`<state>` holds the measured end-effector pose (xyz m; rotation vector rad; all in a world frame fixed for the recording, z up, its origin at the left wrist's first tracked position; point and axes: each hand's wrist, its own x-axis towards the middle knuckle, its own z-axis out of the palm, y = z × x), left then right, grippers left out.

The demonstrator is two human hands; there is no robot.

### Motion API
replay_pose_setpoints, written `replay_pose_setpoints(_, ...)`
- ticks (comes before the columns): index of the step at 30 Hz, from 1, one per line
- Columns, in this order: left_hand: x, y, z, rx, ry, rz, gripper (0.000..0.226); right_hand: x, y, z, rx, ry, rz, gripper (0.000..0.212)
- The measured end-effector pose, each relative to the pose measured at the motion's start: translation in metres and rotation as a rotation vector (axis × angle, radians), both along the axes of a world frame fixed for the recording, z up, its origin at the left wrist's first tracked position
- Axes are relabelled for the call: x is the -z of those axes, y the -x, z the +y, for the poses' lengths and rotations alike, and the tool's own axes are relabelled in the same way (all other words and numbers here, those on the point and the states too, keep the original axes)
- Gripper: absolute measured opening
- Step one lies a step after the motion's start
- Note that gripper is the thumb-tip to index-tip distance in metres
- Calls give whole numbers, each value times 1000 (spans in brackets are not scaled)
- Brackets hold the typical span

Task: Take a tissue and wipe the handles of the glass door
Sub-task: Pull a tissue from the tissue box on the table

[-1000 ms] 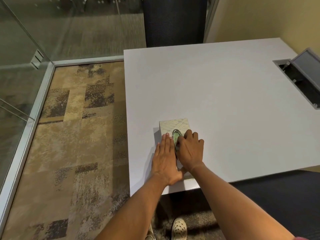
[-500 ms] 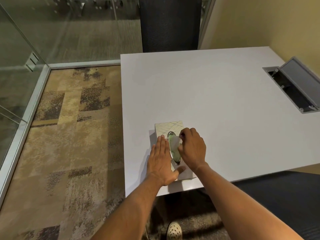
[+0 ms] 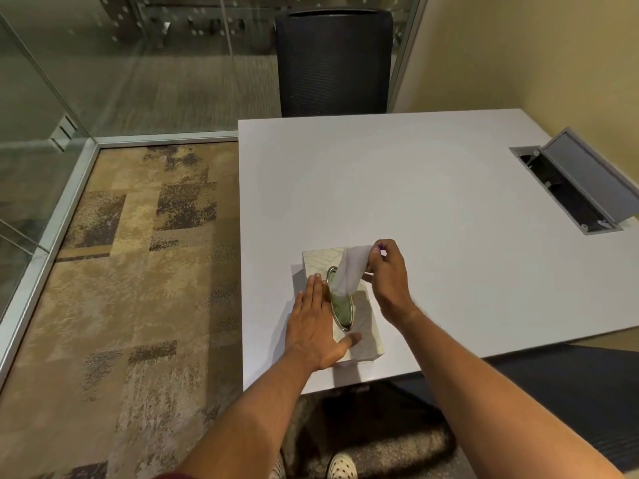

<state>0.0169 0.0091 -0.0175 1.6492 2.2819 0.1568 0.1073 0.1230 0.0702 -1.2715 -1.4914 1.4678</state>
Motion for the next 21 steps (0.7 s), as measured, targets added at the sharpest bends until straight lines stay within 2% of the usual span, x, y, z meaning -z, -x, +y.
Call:
replay_pose_setpoints(4,-4,2,-1,9,-16,1,118,-10,2,1,27,222,135,17)
replay_pose_setpoints(11,-16,13,-13,-31,-25,12,114,-19,7,1,55,381,296,26)
replay_pose_setpoints(14,-31,23,-18,-48,-42,57,114,-23,8,-1,-15,288,292,49)
replay_pose_setpoints(16,-41,30,-20,-66,-61,88,114,-25,11,-5,-74,175,265,53)
replay_pose_setpoints(20,-65,45,-23,-113,-113,155,112,-38,19,-12,-121,-250,47,11)
replay_pose_setpoints(21,-71,48,-24,-127,-128,173,111,-43,22,-15,-122,-377,-18,11)
